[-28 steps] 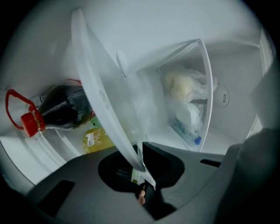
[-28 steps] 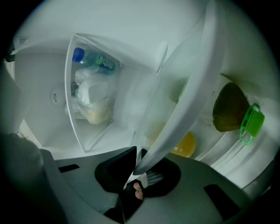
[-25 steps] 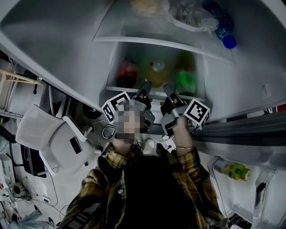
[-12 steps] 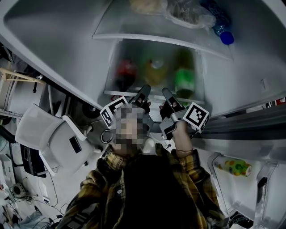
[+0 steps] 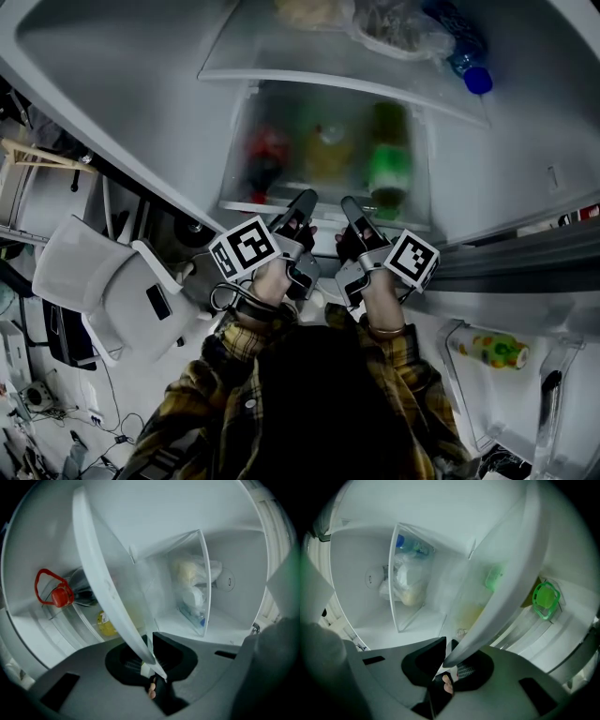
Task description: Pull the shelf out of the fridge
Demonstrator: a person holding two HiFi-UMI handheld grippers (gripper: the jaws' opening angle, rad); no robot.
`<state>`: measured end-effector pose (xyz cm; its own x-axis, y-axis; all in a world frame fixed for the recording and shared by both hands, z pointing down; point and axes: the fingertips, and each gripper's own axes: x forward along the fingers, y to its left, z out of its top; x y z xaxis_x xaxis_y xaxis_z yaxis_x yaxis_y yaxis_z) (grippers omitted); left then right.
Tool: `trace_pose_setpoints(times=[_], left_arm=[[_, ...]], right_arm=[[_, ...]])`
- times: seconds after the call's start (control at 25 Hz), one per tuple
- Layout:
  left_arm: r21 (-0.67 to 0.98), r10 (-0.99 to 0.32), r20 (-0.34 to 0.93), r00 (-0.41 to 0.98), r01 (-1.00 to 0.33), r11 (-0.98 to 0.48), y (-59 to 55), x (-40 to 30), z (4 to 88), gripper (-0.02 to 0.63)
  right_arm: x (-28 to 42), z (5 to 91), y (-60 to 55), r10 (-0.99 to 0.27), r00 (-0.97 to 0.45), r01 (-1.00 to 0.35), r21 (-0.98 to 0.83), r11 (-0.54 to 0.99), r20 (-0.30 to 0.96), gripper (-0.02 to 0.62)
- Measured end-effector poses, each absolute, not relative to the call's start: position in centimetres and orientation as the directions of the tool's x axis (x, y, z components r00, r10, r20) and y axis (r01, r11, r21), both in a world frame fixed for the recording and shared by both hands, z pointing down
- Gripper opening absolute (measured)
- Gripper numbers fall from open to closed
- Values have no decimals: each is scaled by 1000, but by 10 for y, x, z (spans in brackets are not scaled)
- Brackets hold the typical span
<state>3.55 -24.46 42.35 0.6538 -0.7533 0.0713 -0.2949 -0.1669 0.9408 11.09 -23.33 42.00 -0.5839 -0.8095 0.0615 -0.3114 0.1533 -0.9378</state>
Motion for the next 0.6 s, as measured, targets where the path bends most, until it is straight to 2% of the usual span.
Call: trace_pose_setpoints(times=[0.6], left_arm=[[940,-740,73,668,-295,-173,-214,35,425,46]], right_arm=[[109,422,-202,-804,-590,-306,-941,146,67,52]])
